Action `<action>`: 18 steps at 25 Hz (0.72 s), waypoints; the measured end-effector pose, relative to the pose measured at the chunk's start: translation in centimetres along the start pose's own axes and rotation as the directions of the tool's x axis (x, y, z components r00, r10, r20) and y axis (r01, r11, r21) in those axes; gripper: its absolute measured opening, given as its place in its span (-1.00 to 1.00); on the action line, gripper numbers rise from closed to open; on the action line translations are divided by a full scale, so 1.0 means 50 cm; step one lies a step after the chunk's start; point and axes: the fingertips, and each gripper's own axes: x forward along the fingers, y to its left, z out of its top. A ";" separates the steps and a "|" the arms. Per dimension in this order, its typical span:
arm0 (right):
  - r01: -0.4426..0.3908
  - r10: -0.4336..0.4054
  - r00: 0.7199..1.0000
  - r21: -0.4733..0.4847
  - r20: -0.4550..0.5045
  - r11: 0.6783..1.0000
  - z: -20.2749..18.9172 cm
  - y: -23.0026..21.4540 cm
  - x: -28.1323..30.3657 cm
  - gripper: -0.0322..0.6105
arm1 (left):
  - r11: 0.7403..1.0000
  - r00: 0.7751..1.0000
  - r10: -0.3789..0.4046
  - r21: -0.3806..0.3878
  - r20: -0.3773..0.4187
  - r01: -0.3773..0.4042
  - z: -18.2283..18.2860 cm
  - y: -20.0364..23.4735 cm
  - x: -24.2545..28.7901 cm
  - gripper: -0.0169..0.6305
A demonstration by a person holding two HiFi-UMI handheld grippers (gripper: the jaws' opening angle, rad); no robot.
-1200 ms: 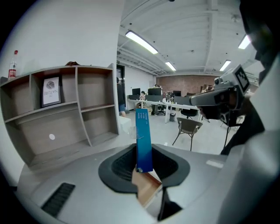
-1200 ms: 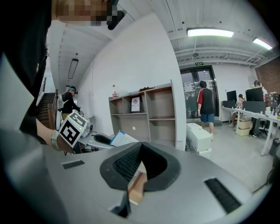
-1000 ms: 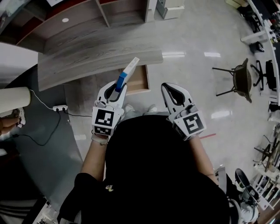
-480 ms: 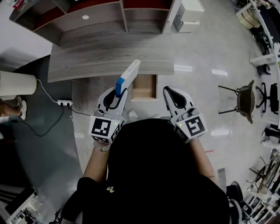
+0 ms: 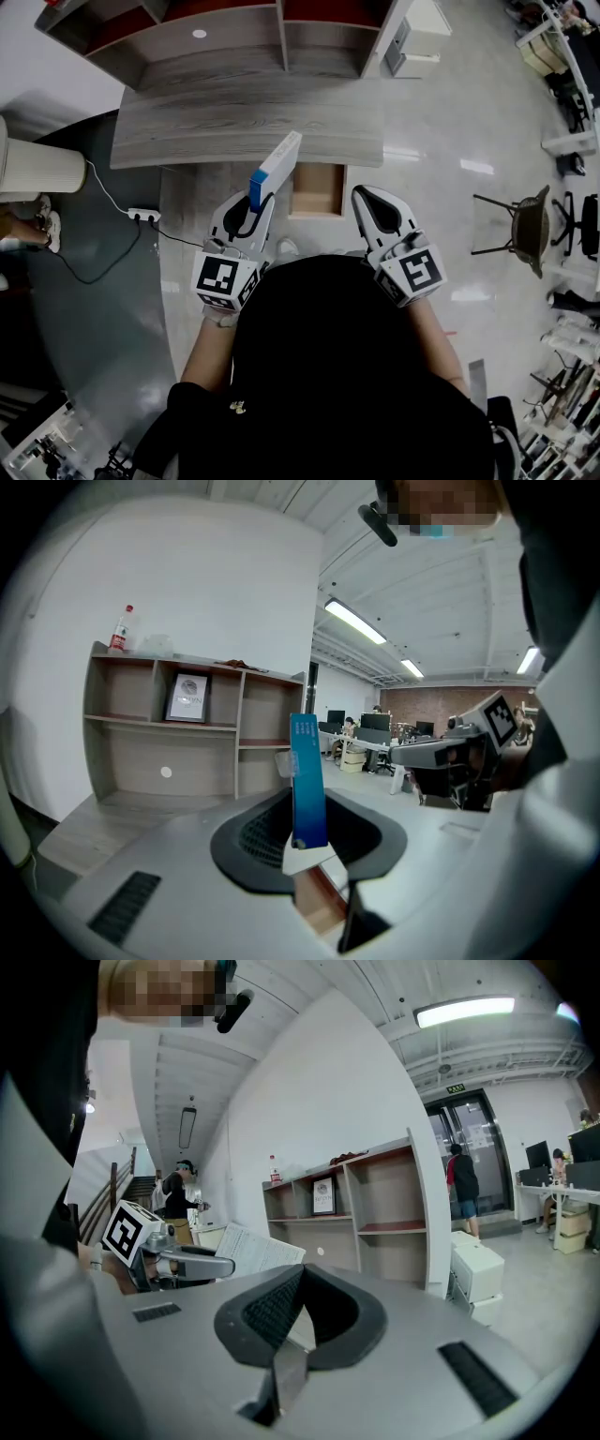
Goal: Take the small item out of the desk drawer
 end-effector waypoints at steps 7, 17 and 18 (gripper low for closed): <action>0.006 -0.006 1.000 0.007 0.004 1.000 0.005 0.005 0.004 -0.91 | 1.000 1.000 0.004 -0.010 0.009 -0.004 0.001 0.004 -0.008 -0.64; 0.019 -0.019 1.000 0.011 -0.009 1.000 -0.003 -0.004 -0.002 -0.91 | 1.000 1.000 -0.005 -0.014 0.000 0.005 -0.004 0.000 0.000 -0.64; 0.016 -0.016 1.000 0.008 -0.010 1.000 -0.004 -0.003 -0.003 -0.91 | 1.000 1.000 -0.006 -0.015 -0.001 0.006 -0.004 0.000 0.000 -0.64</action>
